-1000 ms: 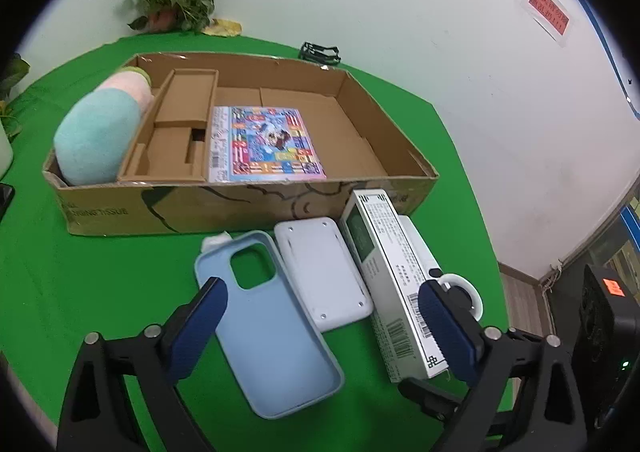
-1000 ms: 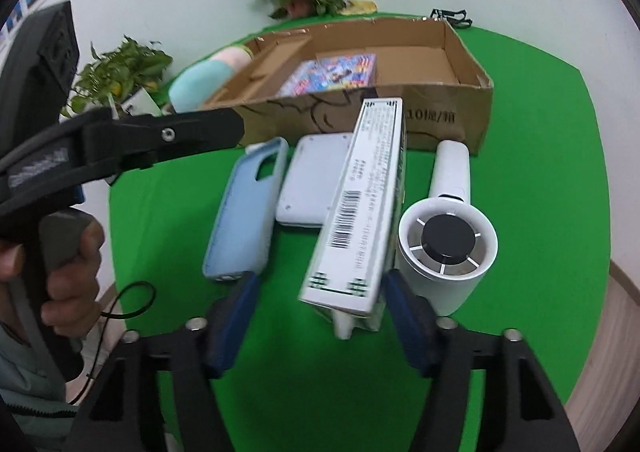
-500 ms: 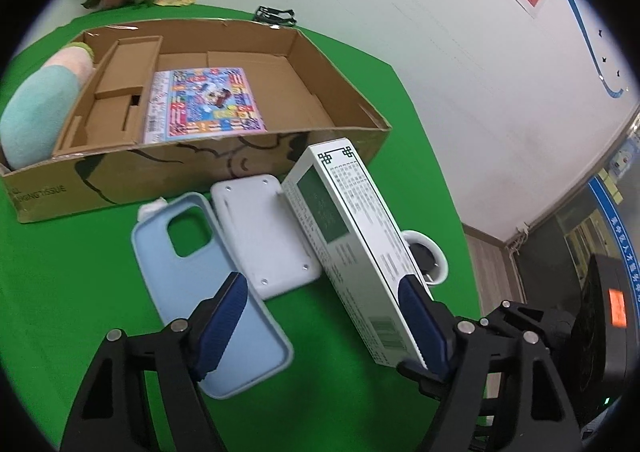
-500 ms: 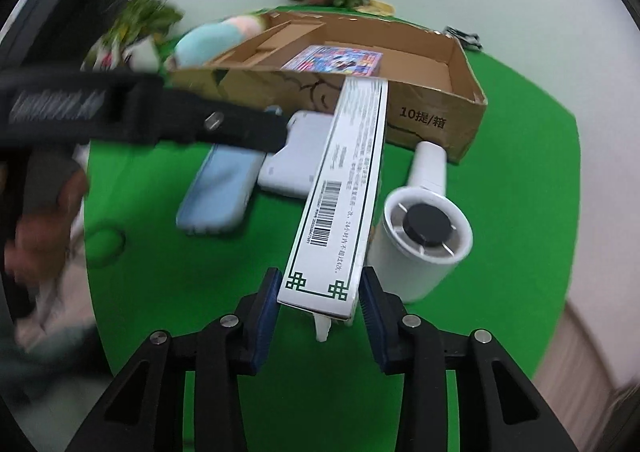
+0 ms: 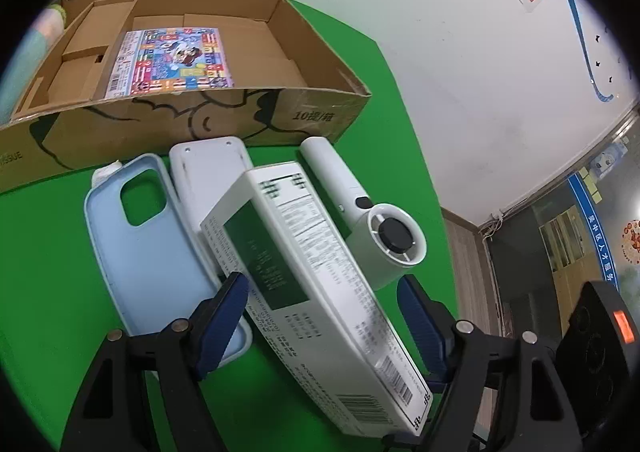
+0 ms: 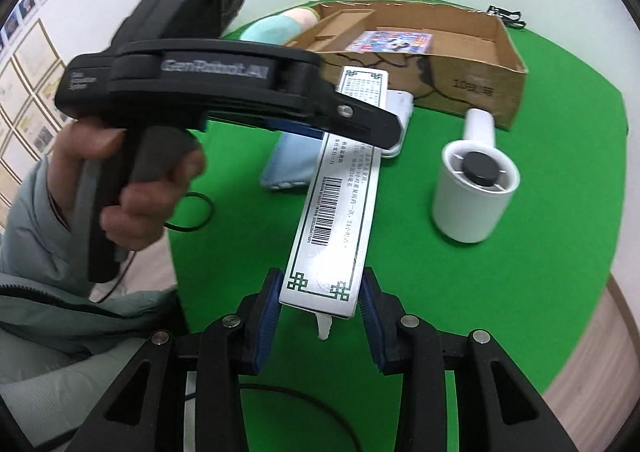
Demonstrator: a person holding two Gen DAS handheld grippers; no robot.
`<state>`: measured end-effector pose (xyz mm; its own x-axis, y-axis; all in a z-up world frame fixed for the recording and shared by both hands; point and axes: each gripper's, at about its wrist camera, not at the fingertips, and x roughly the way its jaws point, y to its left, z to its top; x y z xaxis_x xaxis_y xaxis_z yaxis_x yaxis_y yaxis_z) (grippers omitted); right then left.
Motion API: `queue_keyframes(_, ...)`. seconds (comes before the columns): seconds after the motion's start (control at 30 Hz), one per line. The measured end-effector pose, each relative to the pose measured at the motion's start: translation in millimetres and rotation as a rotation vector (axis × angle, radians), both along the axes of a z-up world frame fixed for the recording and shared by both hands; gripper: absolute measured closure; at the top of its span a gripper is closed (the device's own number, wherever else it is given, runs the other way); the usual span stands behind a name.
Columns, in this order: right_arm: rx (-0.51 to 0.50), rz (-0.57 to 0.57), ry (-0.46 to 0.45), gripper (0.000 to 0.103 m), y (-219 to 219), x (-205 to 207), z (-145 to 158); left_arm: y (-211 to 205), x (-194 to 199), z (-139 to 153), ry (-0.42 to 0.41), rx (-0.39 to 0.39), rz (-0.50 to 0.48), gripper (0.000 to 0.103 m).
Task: Organize objects
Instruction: 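Grasp the long white barcode box with the right gripper and lift it, then turn the white box upright in the right gripper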
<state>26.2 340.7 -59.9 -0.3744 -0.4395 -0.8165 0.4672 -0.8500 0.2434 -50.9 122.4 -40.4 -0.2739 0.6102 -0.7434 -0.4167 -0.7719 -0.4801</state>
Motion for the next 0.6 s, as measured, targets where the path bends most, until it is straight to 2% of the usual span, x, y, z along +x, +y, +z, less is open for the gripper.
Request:
queue_keyframes(0.07,-0.099,-0.021,-0.072,0.067,7.8,-7.2,-5.5,-4.3,0.4,-2.9,-0.021,0.013,0.008,0.034)
queue_keyframes(0.17,-0.292,-0.076,-0.219,0.069,31.3,-19.4,-22.6,-8.8,-0.6,-7.1,-0.041,0.004,0.020,0.035)
queue_keyframes(0.27,-0.358,-0.127,-0.297,0.067,51.8,-24.4,-36.7,-5.0,-1.5,-9.0,-0.048,0.001,0.012,0.033)
queue_keyframes(0.3,-0.338,-0.123,-0.292,0.063,52.5,-23.3,-34.6,-2.8,-1.3,-8.5,-0.043,-0.005,0.008,0.033)
queue_keyframes(0.33,-0.305,-0.122,-0.276,0.054,51.6,-21.8,-31.2,0.1,-0.6,-7.1,-0.037,-0.015,0.003,0.033)
queue_keyframes(0.37,-0.256,-0.126,-0.257,0.043,49.9,-19.8,-27.3,1.8,0.2,-5.8,-0.031,-0.020,-0.002,0.034)
queue_keyframes(0.43,-0.129,-0.139,-0.190,0.033,45.8,-14.3,-14.3,1.3,0.8,-5.1,-0.030,-0.022,-0.001,0.034)
queue_keyframes(0.53,0.003,-0.134,-0.049,0.031,37.1,-1.2,11.1,-2.9,-1.7,-6.3,-0.045,-0.003,0.012,0.034)
queue_keyframes(0.6,0.071,-0.131,0.043,0.024,26.1,5.5,26.1,-4.5,-3.9,-9.1,-0.067,0.016,0.014,0.034)
